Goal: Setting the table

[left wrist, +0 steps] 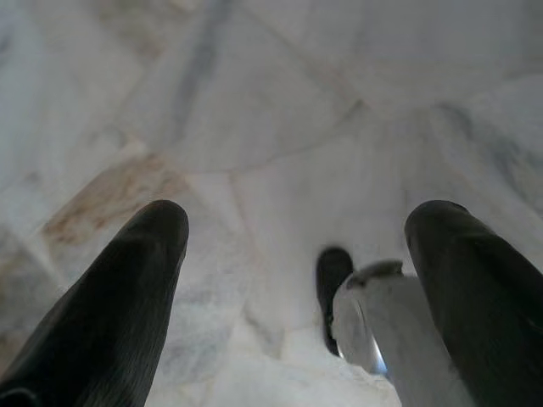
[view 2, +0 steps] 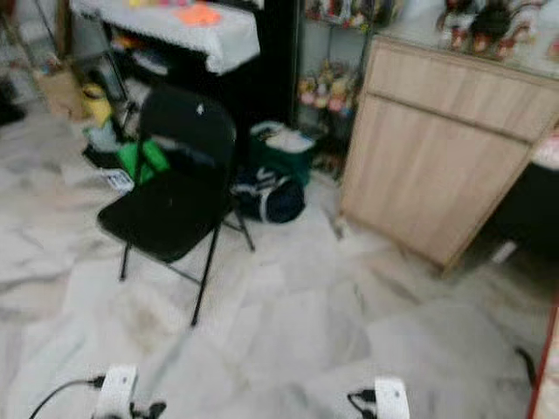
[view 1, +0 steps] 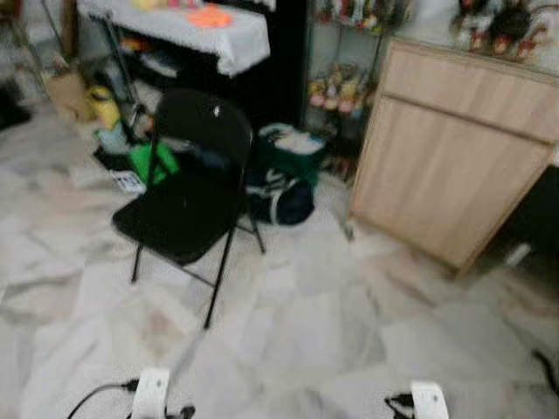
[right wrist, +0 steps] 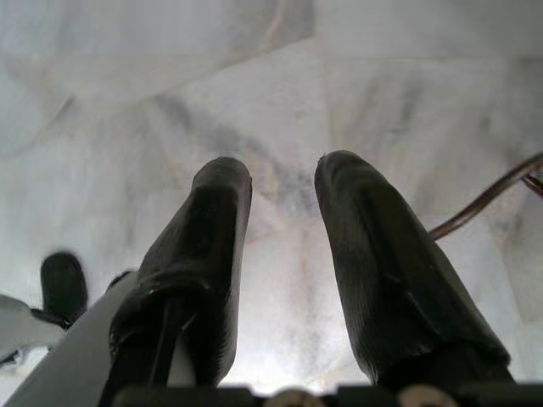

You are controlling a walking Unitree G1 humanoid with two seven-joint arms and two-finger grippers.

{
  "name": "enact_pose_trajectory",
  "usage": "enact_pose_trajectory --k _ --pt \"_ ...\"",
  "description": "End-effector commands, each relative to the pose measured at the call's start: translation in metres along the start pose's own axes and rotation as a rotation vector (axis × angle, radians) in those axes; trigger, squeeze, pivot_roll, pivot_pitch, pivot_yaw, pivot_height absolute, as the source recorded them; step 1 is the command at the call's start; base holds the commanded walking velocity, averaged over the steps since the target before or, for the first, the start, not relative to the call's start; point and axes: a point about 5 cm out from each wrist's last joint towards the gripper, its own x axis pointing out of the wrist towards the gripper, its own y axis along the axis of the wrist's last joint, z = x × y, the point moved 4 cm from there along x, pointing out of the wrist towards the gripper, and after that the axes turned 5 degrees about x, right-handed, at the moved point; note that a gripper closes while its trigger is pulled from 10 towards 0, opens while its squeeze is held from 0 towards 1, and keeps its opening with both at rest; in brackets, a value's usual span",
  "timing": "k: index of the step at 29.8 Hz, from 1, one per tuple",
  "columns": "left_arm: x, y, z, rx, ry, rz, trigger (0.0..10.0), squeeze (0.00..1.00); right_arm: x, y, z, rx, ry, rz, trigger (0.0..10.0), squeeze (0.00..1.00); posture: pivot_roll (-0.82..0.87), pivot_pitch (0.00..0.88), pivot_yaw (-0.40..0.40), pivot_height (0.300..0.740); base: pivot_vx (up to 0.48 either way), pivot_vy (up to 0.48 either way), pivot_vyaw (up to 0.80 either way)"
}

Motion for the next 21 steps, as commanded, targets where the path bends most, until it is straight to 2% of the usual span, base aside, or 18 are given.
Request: enact_pose_trajectory --k 1,21 --pt "-0.0001 0.0001 0.0054 -0.158 0.036 0.041 10.0 0.0 0.0052 0.0113 -0.0199 0.206 0.061 -0.038 10.0 0.0 0.22 0.0 -0.147 0.74 0.0 0.0 -0.78" --pt "-0.0008 -0.0003 0.0015 -0.115 0.022 0.041 10.0 0.0 0.0043 0.0039 -0.0246 0.205 0.06 -0.053 10.0 0.0 0.21 0.0 -0.126 0.74 0.0 0.0 -0.78"
